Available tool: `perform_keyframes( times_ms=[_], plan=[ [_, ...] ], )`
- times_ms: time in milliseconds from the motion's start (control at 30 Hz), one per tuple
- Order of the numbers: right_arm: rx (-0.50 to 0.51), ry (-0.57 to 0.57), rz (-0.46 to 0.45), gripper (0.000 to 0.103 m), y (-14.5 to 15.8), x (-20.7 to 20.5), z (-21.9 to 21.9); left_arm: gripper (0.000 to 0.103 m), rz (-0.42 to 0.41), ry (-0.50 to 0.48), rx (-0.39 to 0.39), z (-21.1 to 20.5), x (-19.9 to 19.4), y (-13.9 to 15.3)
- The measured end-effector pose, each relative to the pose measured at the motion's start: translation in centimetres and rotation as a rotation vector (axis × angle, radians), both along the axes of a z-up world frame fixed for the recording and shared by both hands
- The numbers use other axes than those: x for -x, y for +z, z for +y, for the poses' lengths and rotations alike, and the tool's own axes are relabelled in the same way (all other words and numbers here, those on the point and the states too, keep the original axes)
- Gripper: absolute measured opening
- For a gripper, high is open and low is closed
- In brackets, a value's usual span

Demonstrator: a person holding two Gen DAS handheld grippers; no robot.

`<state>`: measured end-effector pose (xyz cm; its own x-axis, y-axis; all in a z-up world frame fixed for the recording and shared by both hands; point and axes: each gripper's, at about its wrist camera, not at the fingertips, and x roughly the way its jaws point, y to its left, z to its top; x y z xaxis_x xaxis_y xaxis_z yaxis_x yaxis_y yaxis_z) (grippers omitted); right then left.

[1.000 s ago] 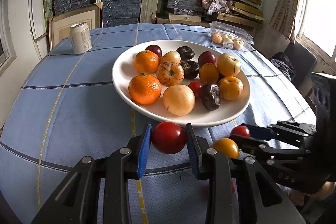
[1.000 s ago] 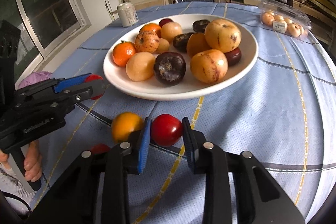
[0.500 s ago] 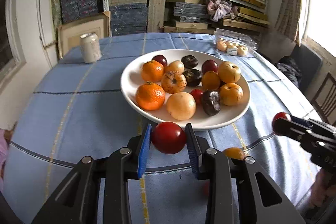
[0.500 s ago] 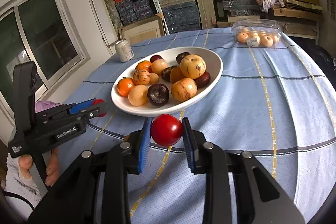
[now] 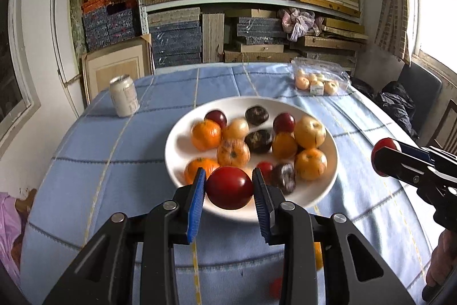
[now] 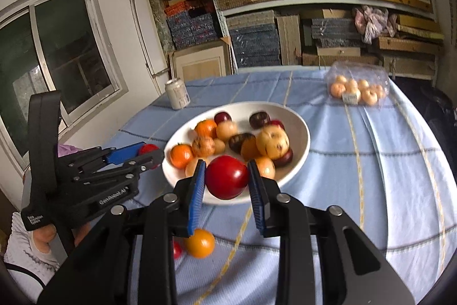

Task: Organize fruits
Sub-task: 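Carry both red tomatoes over the plate and release them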

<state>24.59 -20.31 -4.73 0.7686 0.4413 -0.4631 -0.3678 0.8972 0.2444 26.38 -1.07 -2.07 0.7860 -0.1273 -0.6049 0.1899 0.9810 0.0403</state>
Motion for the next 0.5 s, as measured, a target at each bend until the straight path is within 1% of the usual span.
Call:
perform_keyframes(
  times_ms=[200,333,500],
  plan=[
    [0.012,0.016,-0.009,0.029,1.1,-2.9,1.6,0.033,-0.005,0.002,-0.003,-0.5,-2.7,0.6],
    [0.022,0.026,0.015,0.029,0.6,-5.4,3.0,0.033,0.006,0.015,0.008,-0.4,-4.8,0.5],
    [0.051,0.034,0.039,0.029,-0.3,-8.1,4.4,0.033,0.023,0.021,0.0,-0.5,-7.7,-0.1]
  ],
)
